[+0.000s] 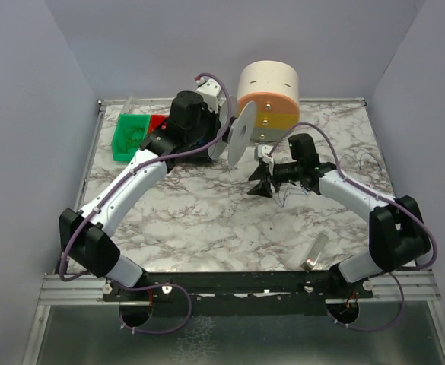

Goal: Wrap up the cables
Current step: Wrap the cable around the cable reel.

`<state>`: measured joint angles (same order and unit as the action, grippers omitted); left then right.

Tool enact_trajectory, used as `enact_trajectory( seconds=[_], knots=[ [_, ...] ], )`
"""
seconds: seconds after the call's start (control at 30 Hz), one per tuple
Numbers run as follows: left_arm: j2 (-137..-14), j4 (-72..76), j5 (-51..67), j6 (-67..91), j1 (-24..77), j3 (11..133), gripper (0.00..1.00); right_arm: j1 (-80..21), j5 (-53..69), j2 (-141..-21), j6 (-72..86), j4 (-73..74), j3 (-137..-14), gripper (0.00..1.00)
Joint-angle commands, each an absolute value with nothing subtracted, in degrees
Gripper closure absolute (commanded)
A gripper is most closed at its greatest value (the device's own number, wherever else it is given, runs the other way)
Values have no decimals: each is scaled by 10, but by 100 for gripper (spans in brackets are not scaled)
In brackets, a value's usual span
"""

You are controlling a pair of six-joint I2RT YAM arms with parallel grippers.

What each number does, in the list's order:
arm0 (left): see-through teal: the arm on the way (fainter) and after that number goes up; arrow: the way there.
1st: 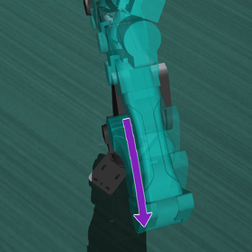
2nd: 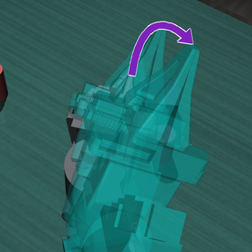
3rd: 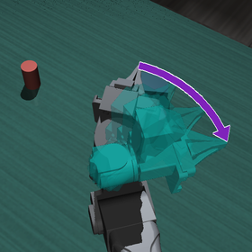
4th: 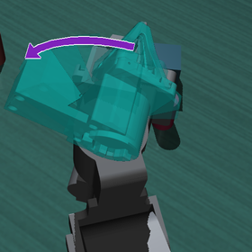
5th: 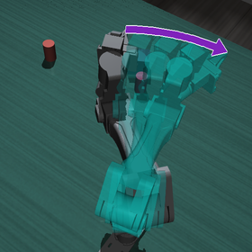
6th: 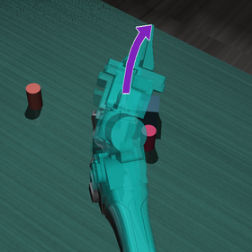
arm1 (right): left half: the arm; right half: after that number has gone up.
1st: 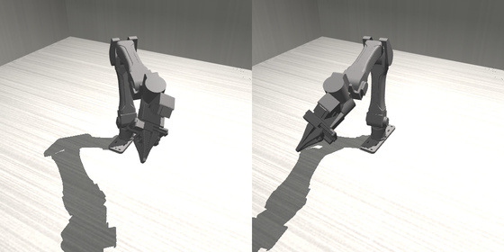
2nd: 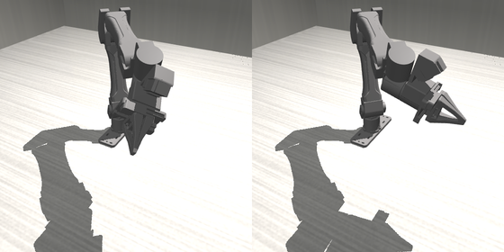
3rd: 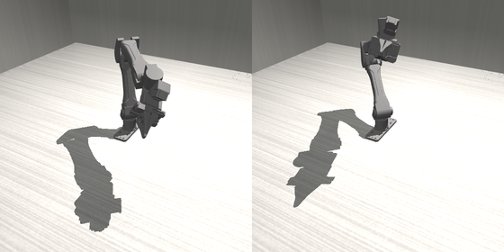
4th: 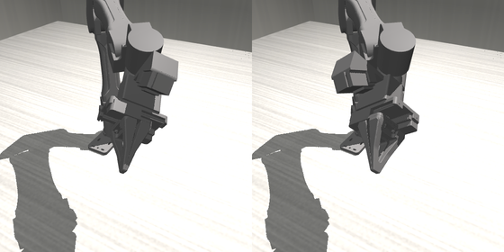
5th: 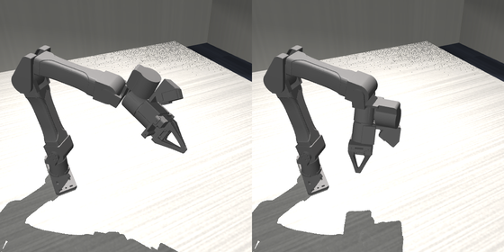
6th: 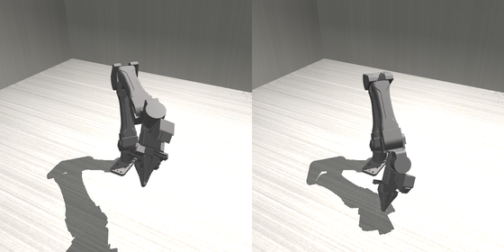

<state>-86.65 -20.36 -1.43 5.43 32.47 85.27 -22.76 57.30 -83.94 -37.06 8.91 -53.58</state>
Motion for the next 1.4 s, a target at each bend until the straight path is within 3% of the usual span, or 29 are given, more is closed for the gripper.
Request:
enact_trajectory(
  seconds=[0.0, 0.53, 0.6, 0.67, 0.7, 0.8, 0.97, 1.2, 1.37],
  knots=[
    [-833, -159, -11, 93, 307, 833, 100, -246, 466, -886, -373, 43, -524, 46],
    [-809, -142, 70, 155, 250, 826, 100, -303, 303, -963, -286, -63, -527, 48],
    [-809, -140, 83, 163, 245, 826, 100, -304, 274, -973, -260, -76, -535, 60],
    [-810, -138, 92, 169, 240, 827, 100, -304, 254, -983, -241, -75, -548, 95],
    [-810, -138, 93, 170, 238, 828, 100, -305, 231, -985, -228, -68, -556, 99],
    [-803, -153, 84, 155, 231, 835, 100, -296, 180, -964, -208, -70, -556, 100],
    [-777, -208, 90, 77, 227, 844, 100, -226, 229, -876, -168, -55, -560, 100],
    [-737, -253, 261, 20, 227, 827, 100, -159, 229, -860, -97, -11, -590, 100],
    [-717, -280, 379, -9, 227, 834, 100, -96, 346, -895, -28, 30, -617, 100]
  ],
)
